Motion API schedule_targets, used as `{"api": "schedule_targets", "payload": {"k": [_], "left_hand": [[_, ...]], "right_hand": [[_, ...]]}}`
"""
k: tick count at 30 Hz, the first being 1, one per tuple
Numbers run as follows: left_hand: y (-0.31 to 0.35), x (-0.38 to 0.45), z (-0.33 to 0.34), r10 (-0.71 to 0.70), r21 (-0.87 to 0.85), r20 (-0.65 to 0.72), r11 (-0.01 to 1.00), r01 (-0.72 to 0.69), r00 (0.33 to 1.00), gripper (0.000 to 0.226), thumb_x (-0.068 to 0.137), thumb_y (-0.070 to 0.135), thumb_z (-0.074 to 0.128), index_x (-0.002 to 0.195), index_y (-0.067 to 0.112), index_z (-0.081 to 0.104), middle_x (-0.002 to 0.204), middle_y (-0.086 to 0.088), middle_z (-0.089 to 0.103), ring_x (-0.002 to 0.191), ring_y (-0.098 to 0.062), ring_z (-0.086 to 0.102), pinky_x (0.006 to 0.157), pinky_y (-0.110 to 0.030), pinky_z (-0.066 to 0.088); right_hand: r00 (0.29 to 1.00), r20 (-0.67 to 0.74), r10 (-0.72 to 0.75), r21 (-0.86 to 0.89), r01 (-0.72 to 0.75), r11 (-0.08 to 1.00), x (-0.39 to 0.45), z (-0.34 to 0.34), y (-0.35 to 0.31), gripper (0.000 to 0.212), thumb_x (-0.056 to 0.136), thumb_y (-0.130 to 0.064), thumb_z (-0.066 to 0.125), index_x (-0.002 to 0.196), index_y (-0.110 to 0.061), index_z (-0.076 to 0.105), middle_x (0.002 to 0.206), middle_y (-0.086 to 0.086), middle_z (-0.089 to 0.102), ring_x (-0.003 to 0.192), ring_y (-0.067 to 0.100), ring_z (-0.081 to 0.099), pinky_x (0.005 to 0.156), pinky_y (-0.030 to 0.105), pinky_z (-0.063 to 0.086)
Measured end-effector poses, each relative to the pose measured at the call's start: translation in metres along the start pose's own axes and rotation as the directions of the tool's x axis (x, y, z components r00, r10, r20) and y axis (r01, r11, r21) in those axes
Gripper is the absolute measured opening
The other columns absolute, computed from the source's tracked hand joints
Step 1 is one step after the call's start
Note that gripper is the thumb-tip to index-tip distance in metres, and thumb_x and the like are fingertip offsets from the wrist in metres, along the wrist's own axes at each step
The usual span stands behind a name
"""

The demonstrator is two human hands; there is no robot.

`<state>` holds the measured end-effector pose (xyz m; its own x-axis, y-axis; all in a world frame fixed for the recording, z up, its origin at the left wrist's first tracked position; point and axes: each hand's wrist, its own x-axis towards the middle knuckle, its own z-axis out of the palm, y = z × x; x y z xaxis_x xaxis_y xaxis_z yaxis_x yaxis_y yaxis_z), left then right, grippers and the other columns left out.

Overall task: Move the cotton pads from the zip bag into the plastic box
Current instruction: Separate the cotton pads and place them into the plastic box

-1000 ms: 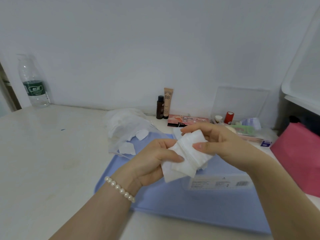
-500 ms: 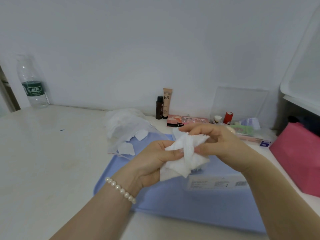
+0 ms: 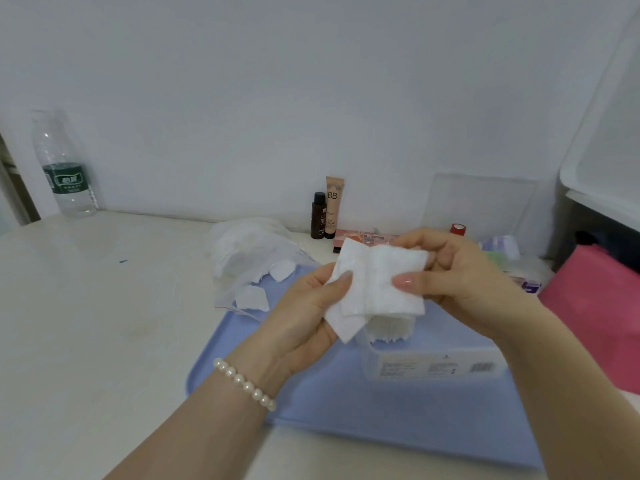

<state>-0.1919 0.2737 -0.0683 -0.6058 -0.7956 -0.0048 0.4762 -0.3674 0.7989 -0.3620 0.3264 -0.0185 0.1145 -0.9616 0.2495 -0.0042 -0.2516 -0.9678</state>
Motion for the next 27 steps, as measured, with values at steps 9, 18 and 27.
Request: {"api": "schedule_targets", "payload": {"k": [9, 18, 27], "left_hand": [[-0.005, 0.002, 0.003, 0.011, -0.009, 0.045, 1.000, -0.010, 0.999, 0.032, 0.094, 0.009, 0.045, 0.123, 0.001, 0.056, 0.118, -0.018, 0.064, 0.100, -0.025, 0.065, 0.084, -0.032, 0.056], [-0.007, 0.002, 0.003, -0.008, -0.017, 0.079, 1.000, 0.009, 0.997, 0.033, 0.089, 0.009, 0.045, 0.118, 0.001, 0.059, 0.115, -0.018, 0.066, 0.097, -0.025, 0.066, 0.085, -0.034, 0.054], [-0.003, 0.000, 0.000, -0.055, -0.053, 0.077, 0.997, 0.060, 0.996, 0.036, 0.098, 0.012, 0.036, 0.124, -0.007, 0.052, 0.123, -0.023, 0.060, 0.106, -0.029, 0.061, 0.092, -0.038, 0.050]], "right_hand": [[0.981, -0.182, 0.060, -0.162, -0.091, 0.983, 0.003, 0.018, 0.005, 0.013, 0.066, -0.004, 0.072, 0.078, -0.008, 0.071, 0.075, 0.007, 0.074, 0.068, 0.017, 0.070, 0.063, 0.031, 0.058], [0.970, -0.232, 0.076, -0.262, -0.138, 0.955, 0.004, 0.022, 0.007, 0.013, 0.070, 0.000, 0.075, 0.076, -0.010, 0.071, 0.067, 0.006, 0.069, 0.059, 0.018, 0.060, 0.047, 0.023, 0.049], [0.980, -0.127, -0.150, -0.779, -0.005, 0.628, 0.004, 0.024, 0.006, 0.033, 0.070, -0.017, 0.078, 0.091, -0.035, 0.061, 0.091, -0.011, 0.049, 0.083, -0.001, 0.043, 0.068, 0.002, 0.030]]}}
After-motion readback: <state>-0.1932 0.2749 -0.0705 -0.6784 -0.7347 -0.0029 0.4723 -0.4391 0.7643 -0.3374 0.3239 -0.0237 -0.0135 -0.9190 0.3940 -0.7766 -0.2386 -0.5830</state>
